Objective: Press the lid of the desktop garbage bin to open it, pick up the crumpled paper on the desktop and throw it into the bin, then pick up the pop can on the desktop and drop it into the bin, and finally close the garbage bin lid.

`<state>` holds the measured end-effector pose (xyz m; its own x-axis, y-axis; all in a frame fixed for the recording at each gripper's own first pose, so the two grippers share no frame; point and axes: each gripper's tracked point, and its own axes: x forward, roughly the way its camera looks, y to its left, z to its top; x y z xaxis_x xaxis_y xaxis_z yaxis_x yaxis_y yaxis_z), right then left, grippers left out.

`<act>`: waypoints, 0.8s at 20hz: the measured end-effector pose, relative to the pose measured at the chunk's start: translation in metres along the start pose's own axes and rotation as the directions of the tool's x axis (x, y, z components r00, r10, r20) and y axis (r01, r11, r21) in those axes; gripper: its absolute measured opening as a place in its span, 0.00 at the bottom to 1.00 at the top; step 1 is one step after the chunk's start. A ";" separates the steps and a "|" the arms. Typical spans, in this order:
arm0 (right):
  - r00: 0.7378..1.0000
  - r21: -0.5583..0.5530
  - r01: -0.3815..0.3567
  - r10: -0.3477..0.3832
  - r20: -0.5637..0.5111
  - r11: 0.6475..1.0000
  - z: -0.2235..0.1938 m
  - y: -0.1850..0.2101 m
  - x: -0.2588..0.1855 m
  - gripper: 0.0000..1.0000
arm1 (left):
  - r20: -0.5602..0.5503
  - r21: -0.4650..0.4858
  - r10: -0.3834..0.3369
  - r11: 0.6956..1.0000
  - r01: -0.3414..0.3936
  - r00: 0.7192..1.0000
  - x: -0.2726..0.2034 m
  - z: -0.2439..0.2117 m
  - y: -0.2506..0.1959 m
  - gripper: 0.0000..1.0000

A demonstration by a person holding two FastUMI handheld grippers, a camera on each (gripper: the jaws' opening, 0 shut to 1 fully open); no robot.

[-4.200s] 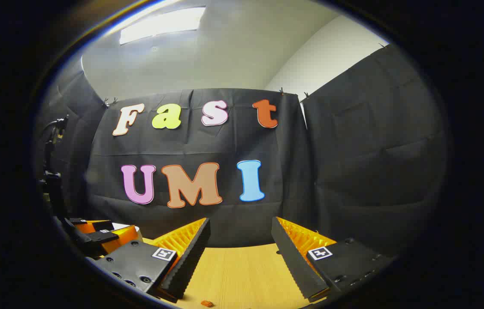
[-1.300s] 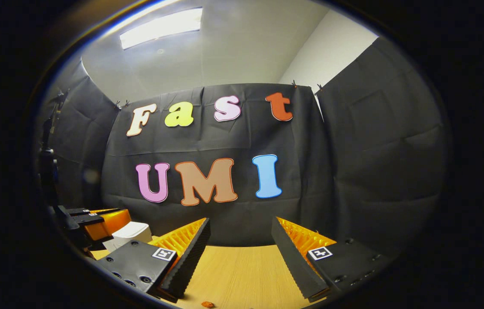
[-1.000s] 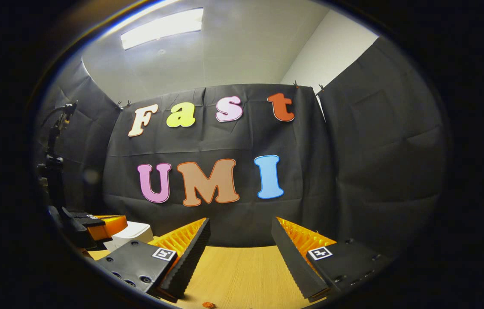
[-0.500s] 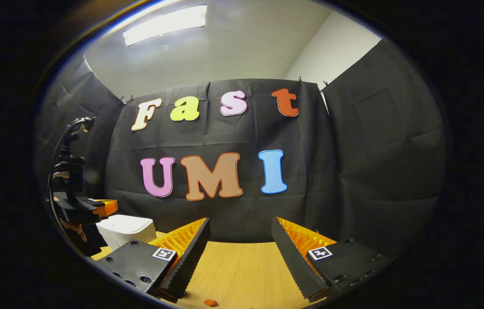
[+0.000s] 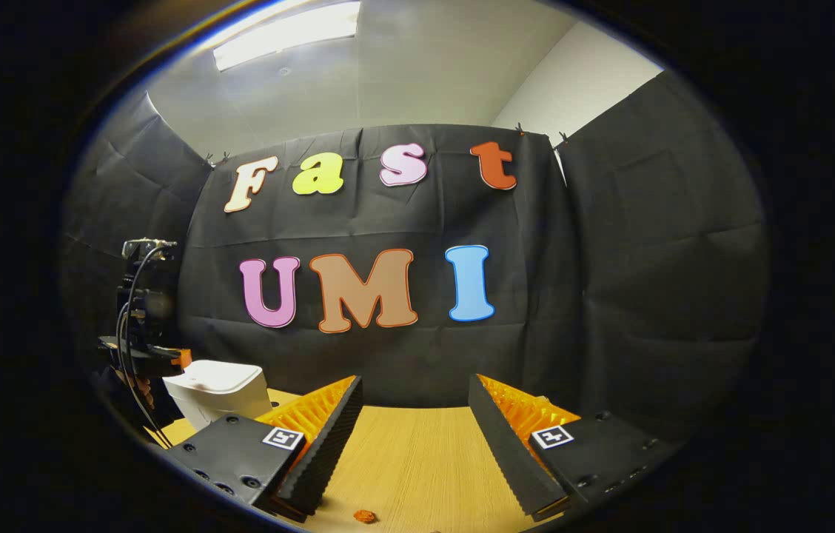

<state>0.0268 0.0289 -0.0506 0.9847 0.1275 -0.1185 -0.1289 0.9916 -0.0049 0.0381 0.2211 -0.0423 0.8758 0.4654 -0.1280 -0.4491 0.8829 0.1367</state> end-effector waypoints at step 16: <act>0.998 0.000 -0.059 0.059 -0.027 0.998 -0.009 0.025 0.000 0.96 | 0.058 0.049 -0.022 0.999 0.019 0.998 0.000 -0.021 0.005 0.00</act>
<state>0.0223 0.0539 -0.0597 0.9718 0.1854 -0.1456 -0.1872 0.9823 0.0018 0.0316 0.2271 -0.0623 0.8942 0.4415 -0.0741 -0.4231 0.8876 0.1822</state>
